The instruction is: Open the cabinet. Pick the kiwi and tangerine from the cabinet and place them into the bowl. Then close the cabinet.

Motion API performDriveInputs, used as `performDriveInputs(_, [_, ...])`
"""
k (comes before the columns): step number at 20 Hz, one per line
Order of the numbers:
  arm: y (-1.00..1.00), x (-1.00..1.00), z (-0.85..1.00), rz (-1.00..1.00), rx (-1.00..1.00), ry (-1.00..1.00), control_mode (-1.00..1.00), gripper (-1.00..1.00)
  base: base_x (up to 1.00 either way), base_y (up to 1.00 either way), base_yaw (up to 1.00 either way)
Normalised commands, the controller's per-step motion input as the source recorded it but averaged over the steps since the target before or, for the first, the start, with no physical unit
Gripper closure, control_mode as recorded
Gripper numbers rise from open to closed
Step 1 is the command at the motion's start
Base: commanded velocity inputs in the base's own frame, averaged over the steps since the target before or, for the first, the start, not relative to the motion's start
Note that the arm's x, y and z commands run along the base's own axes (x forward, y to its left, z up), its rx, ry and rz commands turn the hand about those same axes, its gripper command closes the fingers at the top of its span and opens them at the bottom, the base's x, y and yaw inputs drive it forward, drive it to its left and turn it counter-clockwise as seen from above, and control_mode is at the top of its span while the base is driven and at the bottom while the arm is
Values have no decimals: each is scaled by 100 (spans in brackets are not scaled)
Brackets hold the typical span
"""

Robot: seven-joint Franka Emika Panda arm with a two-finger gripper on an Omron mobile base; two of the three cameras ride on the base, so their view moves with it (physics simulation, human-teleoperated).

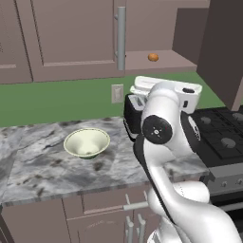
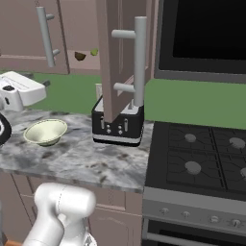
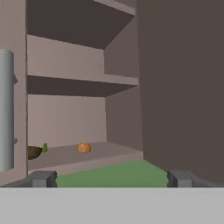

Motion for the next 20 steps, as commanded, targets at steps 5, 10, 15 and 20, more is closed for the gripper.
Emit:
performDriveInputs(5, [57, 5, 0, 18, 9, -2, -100, -100, 0, 0, 0])
performDriveInputs(10, [35, 18, 0, 25, 20, 5, -100, -100, 0, 0, 0])
performDriveInputs(15, [10, 7, 1, 26, 13, 5, -100, -100, 0, 0, 0])
performDriveInputs(20, [0, 1, 2, 15, 2, 0, -100, -100, 0, 0, 0])
